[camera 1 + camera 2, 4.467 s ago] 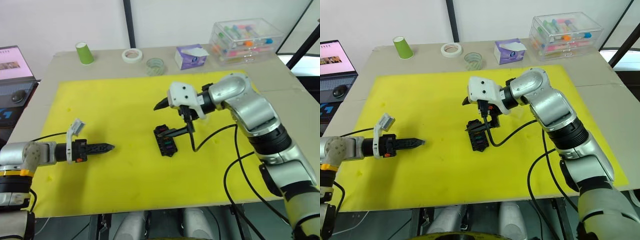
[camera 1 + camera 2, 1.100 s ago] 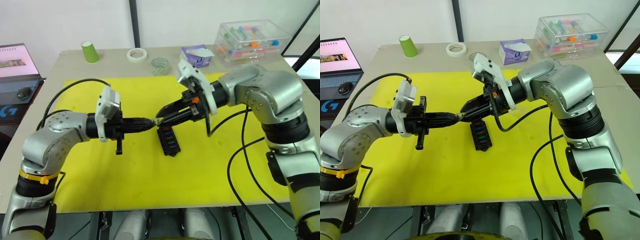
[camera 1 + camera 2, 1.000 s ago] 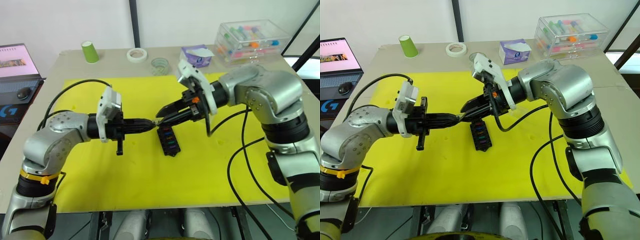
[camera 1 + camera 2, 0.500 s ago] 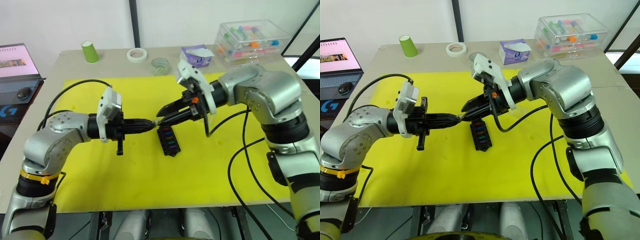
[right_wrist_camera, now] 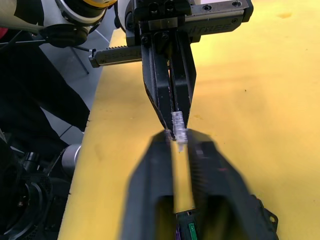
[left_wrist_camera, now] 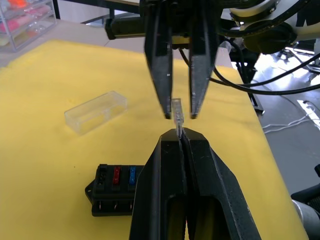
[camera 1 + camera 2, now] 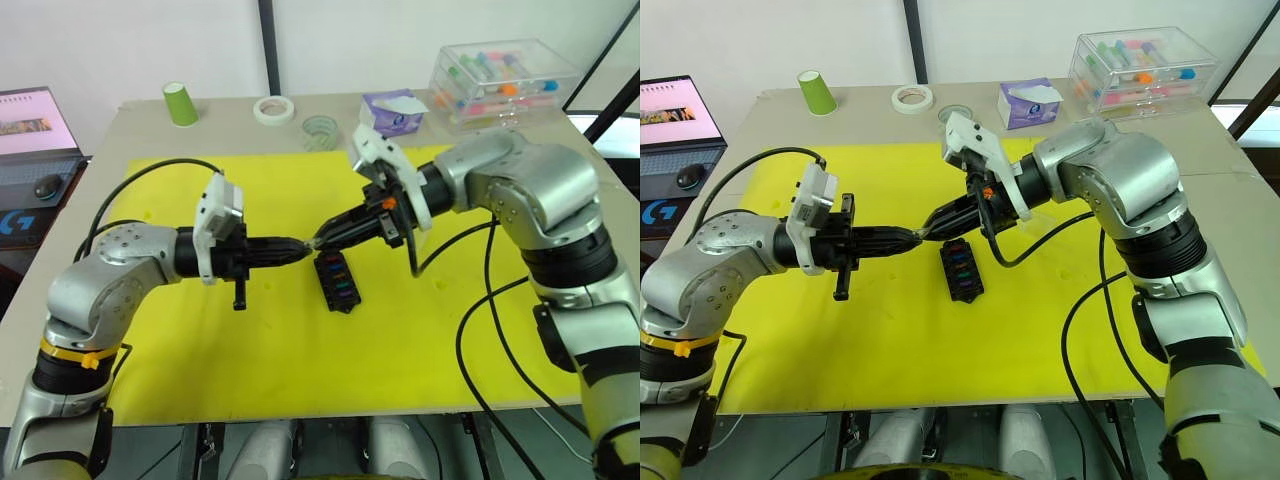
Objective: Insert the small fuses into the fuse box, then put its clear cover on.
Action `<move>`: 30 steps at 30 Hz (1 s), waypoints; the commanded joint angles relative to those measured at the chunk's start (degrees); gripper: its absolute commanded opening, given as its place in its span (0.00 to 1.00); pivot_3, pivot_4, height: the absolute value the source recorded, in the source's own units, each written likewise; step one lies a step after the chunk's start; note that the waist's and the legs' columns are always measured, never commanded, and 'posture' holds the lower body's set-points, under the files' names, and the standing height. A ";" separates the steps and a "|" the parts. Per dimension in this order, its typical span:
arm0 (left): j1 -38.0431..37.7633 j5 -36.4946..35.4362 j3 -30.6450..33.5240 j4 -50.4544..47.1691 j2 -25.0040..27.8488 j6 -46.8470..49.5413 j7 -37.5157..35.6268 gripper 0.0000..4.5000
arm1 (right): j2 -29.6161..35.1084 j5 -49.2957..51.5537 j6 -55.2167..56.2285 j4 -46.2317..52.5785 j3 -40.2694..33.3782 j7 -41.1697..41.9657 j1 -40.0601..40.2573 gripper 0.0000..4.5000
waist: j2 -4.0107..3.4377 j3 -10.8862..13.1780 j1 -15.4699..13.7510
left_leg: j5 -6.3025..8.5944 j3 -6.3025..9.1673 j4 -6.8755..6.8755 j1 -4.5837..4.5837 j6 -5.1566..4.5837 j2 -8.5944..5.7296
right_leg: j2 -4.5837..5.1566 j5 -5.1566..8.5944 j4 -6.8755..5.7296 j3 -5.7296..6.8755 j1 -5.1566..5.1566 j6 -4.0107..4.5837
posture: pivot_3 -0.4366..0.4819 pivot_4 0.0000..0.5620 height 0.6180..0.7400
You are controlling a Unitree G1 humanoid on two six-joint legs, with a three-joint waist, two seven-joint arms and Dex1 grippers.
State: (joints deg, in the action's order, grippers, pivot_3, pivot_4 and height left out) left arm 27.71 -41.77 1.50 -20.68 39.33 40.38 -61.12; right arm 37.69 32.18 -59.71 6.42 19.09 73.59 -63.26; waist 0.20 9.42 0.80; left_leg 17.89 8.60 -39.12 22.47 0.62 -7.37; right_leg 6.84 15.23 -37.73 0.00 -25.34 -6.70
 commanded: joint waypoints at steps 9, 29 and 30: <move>0.00 0.43 0.01 -0.55 1.79 -0.16 -0.18 0.00 | 0.44 -0.09 1.00 0.74 -0.92 0.32 -1.37 0.01 | 0.00 0.00 0.00 | 0.00 0.00 0.00 0.00 0.00 0.00 | 0.00 0.00 0.00 0.00 0.00 0.00 | 0.48 0.27 1.00; -3.31 10.73 -6.70 3.57 5.54 -4.48 -0.57 0.82 | 0.12 -14.98 23.44 -8.17 6.65 4.20 -0.81 0.00 | 0.00 0.00 0.02 | 0.00 -0.02 0.02 -0.01 0.00 0.00 | -0.02 0.00 0.01 0.00 -0.01 0.00 | 0.48 0.27 1.00; -3.78 12.41 -7.76 4.40 5.10 -6.21 -0.44 0.90 | -0.49 -16.05 25.69 -9.74 7.17 4.69 -0.67 0.00 | 0.00 0.00 0.03 | 0.00 -0.03 0.03 0.00 0.00 0.00 | -0.02 0.00 0.01 0.00 -0.01 0.00 | 0.48 0.27 1.00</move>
State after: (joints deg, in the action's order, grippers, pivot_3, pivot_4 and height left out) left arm 24.11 -32.18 -5.12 -16.61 44.64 37.56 -61.34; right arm 37.71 18.22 -38.78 -2.13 26.31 77.04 -63.23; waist 0.20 9.42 0.82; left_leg 17.89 8.57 -39.10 22.47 0.62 -7.37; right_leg 6.82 15.23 -37.71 0.00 -25.36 -6.70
